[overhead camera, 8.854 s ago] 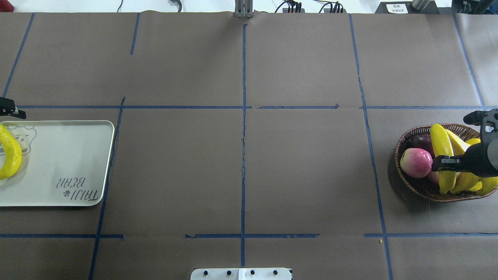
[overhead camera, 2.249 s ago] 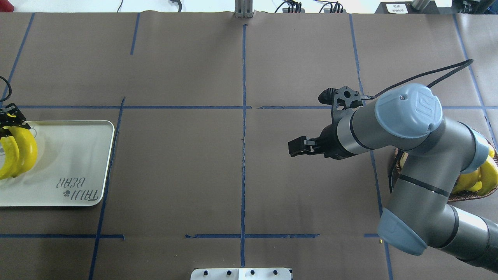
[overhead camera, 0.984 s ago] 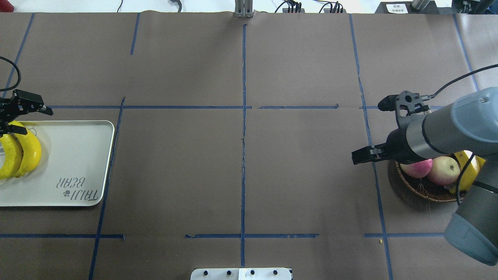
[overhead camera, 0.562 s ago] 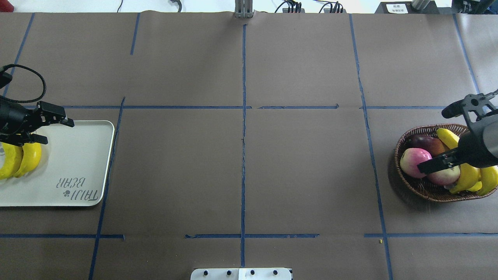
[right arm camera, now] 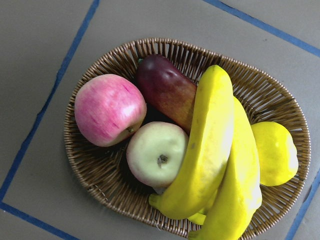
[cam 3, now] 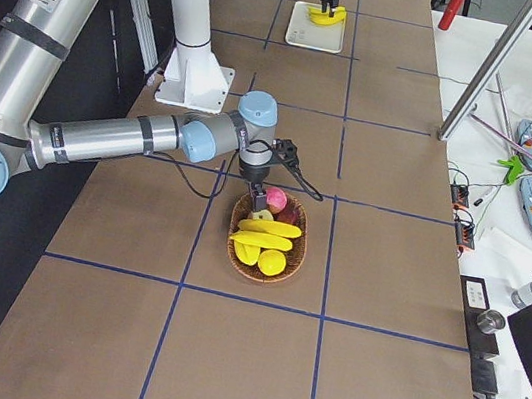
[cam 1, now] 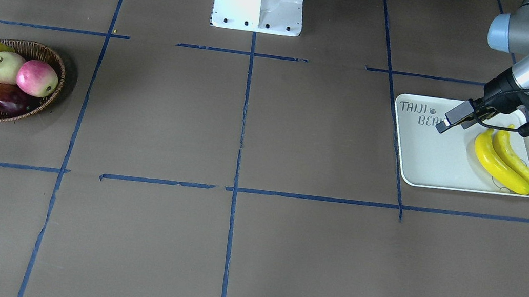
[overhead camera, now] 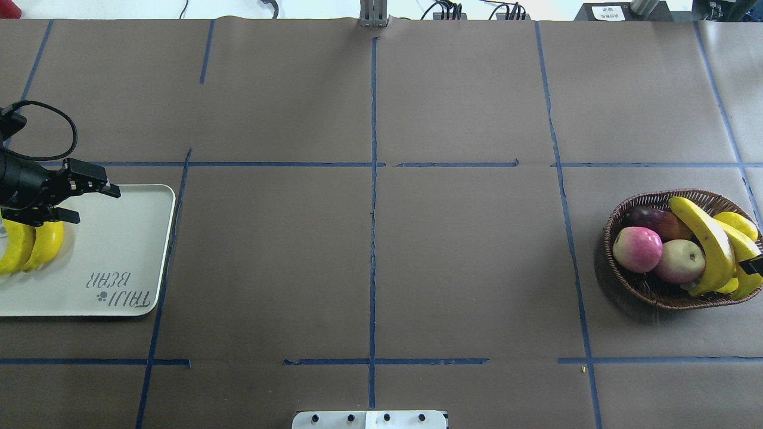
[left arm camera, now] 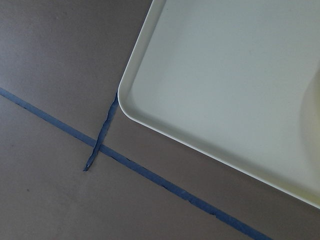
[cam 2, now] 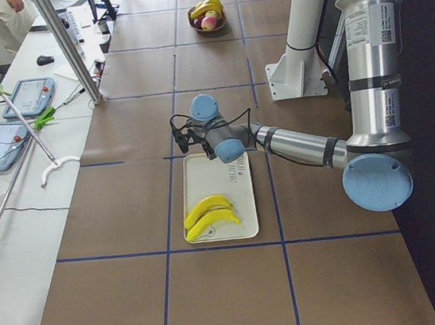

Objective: Transfer all bananas from basket to plate

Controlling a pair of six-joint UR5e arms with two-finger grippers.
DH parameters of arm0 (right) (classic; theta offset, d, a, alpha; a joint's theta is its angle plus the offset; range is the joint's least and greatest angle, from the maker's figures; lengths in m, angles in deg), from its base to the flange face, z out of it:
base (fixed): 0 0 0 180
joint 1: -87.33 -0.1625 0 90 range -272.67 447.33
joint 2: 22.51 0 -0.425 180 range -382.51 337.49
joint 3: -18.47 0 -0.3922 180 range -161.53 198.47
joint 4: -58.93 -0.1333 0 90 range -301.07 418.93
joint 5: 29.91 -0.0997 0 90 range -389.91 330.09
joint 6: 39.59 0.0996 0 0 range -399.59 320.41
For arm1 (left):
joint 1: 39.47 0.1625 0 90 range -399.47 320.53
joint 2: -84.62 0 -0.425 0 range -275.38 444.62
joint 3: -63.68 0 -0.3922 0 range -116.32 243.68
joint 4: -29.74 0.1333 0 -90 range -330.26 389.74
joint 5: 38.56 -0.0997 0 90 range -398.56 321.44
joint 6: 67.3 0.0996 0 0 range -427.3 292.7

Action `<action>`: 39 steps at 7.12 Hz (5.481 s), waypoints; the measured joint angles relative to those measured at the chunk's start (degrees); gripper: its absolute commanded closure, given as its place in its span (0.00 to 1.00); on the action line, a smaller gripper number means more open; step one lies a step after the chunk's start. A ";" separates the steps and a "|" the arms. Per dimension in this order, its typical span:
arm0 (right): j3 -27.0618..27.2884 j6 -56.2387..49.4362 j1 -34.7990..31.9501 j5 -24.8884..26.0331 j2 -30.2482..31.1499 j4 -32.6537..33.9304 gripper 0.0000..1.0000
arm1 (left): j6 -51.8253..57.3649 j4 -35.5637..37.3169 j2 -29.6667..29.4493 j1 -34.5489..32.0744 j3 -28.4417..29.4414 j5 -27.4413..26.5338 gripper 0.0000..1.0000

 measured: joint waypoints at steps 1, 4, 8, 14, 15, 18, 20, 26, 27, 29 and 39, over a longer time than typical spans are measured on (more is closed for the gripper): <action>-2.25 -0.11 -1.11 -0.95 0.90 -3.40 0.01 | 0.00 0.00 0.09 0.02 -0.35 0.00 0.00; -16.03 11.13 -1.53 -1.74 2.33 -28.22 0.08 | 0.00 0.00 0.29 0.02 -0.58 0.04 0.00; -22.14 17.46 -1.38 -2.89 1.28 -35.22 0.23 | 0.00 0.00 0.45 0.02 -0.54 -0.02 0.00; -22.84 18.79 0.71 -3.37 0.84 -34.84 0.38 | 0.00 0.00 0.51 0.09 -0.48 -0.02 0.00; -22.99 18.79 1.15 -3.15 0.68 -34.81 0.39 | 0.00 0.00 0.53 0.11 -0.48 -0.02 0.00; -23.42 18.83 2.01 -2.90 0.12 -34.73 0.50 | 0.00 0.00 0.54 0.09 -0.54 -0.02 0.00; -23.64 18.77 2.47 -2.83 0.08 -34.72 0.75 | 0.00 0.00 0.54 0.09 -0.49 0.01 0.00; -23.68 18.09 2.04 -2.81 -0.33 -34.99 0.99 | 0.00 0.00 0.54 0.30 -0.52 -0.02 0.00; -23.07 17.92 0.16 -2.88 -0.23 -35.11 1.00 | 0.00 0.00 0.52 0.47 -0.49 -0.02 0.00; -19.31 17.80 -3.77 -3.08 -0.13 -33.01 1.00 | 0.00 0.00 0.46 0.70 -0.48 -0.02 0.00; -9.05 39.35 15.90 2.22 -32.40 -11.29 0.96 | -1.73 -2.46 -12.33 6.40 -0.70 -0.05 0.00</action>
